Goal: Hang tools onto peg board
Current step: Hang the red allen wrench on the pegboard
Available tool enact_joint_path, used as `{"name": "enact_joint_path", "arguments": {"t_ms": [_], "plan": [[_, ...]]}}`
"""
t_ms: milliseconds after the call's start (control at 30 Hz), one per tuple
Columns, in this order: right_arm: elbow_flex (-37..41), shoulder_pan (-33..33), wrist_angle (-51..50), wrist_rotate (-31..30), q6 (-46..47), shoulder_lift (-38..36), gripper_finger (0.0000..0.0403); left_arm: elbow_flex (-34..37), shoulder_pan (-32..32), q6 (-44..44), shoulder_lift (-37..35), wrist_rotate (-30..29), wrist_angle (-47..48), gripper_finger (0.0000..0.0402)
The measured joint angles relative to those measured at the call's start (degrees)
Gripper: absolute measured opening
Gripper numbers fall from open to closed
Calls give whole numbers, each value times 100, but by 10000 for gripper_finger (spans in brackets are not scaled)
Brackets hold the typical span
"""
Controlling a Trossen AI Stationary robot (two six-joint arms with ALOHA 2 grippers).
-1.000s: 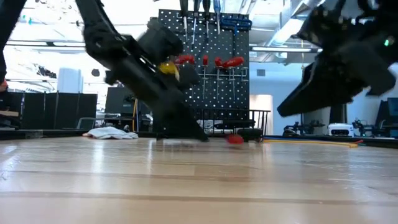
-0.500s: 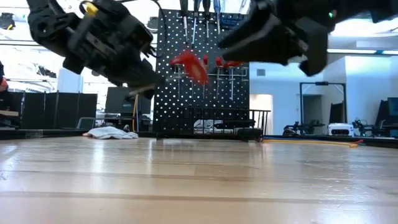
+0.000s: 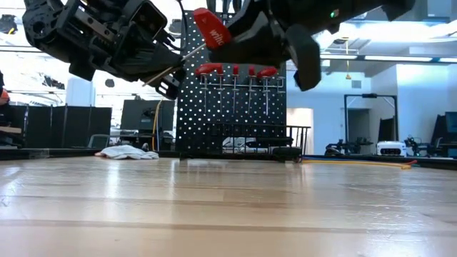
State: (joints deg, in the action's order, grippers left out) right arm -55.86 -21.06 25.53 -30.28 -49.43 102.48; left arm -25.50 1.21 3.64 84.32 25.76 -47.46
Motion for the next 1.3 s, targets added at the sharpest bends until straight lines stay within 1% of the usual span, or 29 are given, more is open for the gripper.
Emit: {"name": "enact_joint_path", "arguments": {"t_ms": [67, 167, 233, 333, 433, 533, 633, 667, 733, 800, 867, 933, 1100, 1300], "plan": [[-6, -57, 3, -2, 162, 0, 111, -2, 1, -9, 1, 1, 2, 0], [-2, -172, -58, -48, 710, -89, 69, -7, 1, -72, 0, -6, -40, 0], [-4, -221, -188, -72, 1103, -201, 50, -17, 3, -83, -8, -81, -96, 0], [-4, -238, -580, -141, 2028, -430, 46, -26, -29, -126, -8, -316, -116, 5], [-23, -242, -1238, -504, 3131, -871, 46, -8, -131, -300, -9, -399, 212, 32], [-390, -143, -2660, -1035, 4190, -1556, 46, 4, -238, -320, 3, -782, 718, 73], [-1030, 223, -4520, -1624, 5394, -2106, 46, -4, -311, -321, 1, -1446, 1264, 110], [-1318, 410, -5214, -1667, 5827, -2208, 46, -3, -312, -319, 5, -1627, 1450, 120], [-1936, 859, -6433, -1602, 6695, -2328, 46, 0, -303, -320, 4, -1812, 1614, 134], [-2559, 1352, -7618, -1435, 7213, -2300, 46, 0, -287, -309, 3, -1847, 1649, 142], [-3114, 1799, -8417, -1374, 7375, -2186, 46, 0, -259, -293, 3, -1867, 1654, 145], [-3542, 2195, -8864, -1332, 7337, -2035, 46, -6, -233, -302, 3, -1862, 1641, 145], [-4205, 2977, -9018, -830, 6821, -1718, 46, -6, -211, -315, 3, -1866, 1644, 146], [-4415, 3621, -9196, -365, 6570, -1363, 46, -7, -207, -304, 3, -1864, 1687, 146]]}}
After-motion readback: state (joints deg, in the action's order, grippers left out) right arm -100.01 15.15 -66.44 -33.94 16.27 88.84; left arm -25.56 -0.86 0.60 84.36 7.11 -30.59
